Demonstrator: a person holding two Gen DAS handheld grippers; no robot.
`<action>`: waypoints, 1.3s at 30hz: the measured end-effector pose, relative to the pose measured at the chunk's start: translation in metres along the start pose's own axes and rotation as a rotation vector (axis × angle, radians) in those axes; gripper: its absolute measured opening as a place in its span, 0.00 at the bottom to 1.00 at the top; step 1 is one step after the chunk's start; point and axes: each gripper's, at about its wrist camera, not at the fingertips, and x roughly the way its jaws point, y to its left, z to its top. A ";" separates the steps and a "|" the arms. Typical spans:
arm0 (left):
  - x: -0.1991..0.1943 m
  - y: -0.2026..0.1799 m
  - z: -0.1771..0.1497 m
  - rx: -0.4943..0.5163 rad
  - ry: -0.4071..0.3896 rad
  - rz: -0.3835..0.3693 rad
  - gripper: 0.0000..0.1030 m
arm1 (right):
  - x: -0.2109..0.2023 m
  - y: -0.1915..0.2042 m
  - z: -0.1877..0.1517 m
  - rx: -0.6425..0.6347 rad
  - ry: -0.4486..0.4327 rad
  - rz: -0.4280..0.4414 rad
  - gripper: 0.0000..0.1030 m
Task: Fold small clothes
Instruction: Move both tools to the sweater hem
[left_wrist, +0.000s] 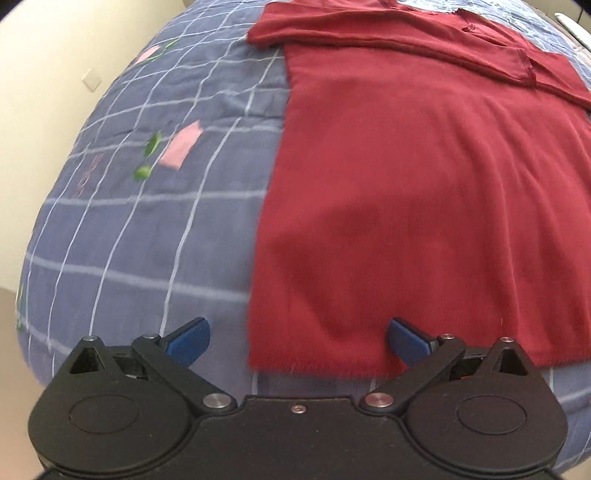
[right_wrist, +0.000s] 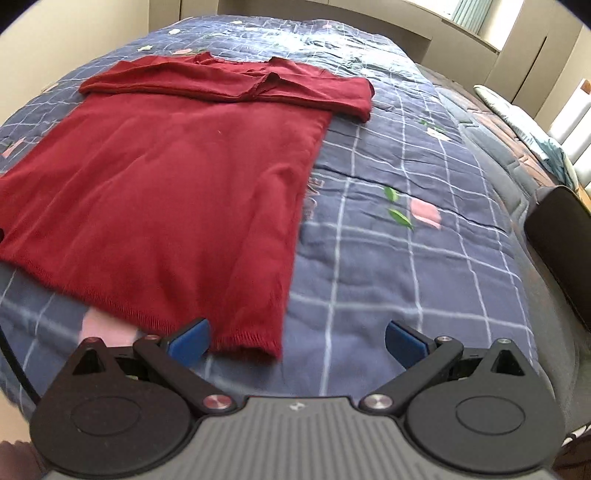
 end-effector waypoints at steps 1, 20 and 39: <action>-0.003 0.001 -0.003 -0.007 -0.006 0.005 0.99 | -0.005 -0.001 -0.002 -0.010 -0.021 -0.009 1.00; -0.036 -0.045 -0.045 0.330 -0.145 0.064 0.99 | -0.004 0.070 -0.011 -0.422 -0.219 0.057 1.00; -0.029 -0.066 -0.055 0.523 -0.294 0.078 0.99 | -0.006 0.060 0.007 -0.275 -0.248 0.222 0.32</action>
